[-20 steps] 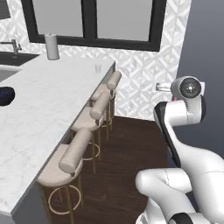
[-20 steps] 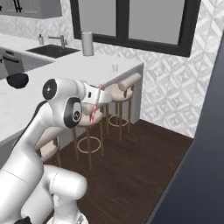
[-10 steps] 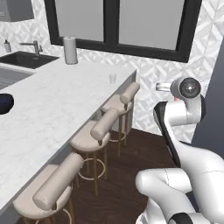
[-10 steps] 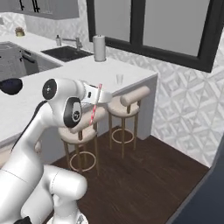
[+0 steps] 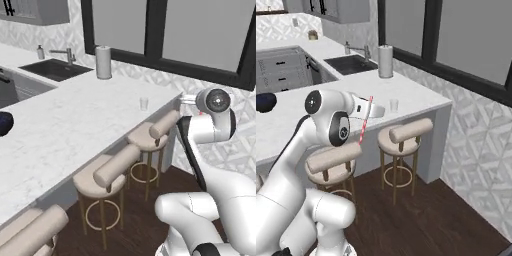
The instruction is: Take a straw from the drawer in front and place it inside the glass cup on the dining counter.
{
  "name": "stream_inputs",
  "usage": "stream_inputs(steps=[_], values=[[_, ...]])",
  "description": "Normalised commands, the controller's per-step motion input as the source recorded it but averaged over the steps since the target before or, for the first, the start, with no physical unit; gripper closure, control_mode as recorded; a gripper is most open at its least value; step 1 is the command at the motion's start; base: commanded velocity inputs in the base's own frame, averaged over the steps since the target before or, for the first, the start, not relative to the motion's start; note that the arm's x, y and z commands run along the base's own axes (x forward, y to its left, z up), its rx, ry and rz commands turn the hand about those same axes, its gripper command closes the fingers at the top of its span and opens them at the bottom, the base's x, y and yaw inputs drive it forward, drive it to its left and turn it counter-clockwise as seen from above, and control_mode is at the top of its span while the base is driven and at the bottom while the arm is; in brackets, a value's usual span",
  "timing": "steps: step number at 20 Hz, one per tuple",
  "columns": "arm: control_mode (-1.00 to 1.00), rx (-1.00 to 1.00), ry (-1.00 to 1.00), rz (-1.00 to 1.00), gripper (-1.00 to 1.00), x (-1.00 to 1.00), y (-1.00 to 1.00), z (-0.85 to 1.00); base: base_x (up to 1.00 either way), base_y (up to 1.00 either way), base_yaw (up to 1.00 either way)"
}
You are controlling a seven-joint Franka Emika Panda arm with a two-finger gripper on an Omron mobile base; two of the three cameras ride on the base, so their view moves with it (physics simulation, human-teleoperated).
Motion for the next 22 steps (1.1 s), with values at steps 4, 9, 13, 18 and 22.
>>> stream_inputs(steps=[4, 9, 13, 18, 22], values=[[1.0, 0.0, 0.0, 0.0, 1.0, 0.0, 0.0, 0.0, 0.65, -0.82, 0.47], [1.0, 0.0, 0.0, 0.0, 1.0, 0.0, 0.0, 0.0, 0.57, -0.81, 0.5], [1.0, 0.0, 0.0, 0.0, 1.0, 0.0, 0.0, 0.0, 0.27, -0.84, 0.53], [1.0, 0.0, 0.0, 0.0, 1.0, 0.0, 0.0, 0.0, 0.0, -0.86, 0.57], [1.0, 0.0, 0.0, 0.0, 1.0, 0.0, 0.0, 0.0, 0.0, -0.83, 0.59]])
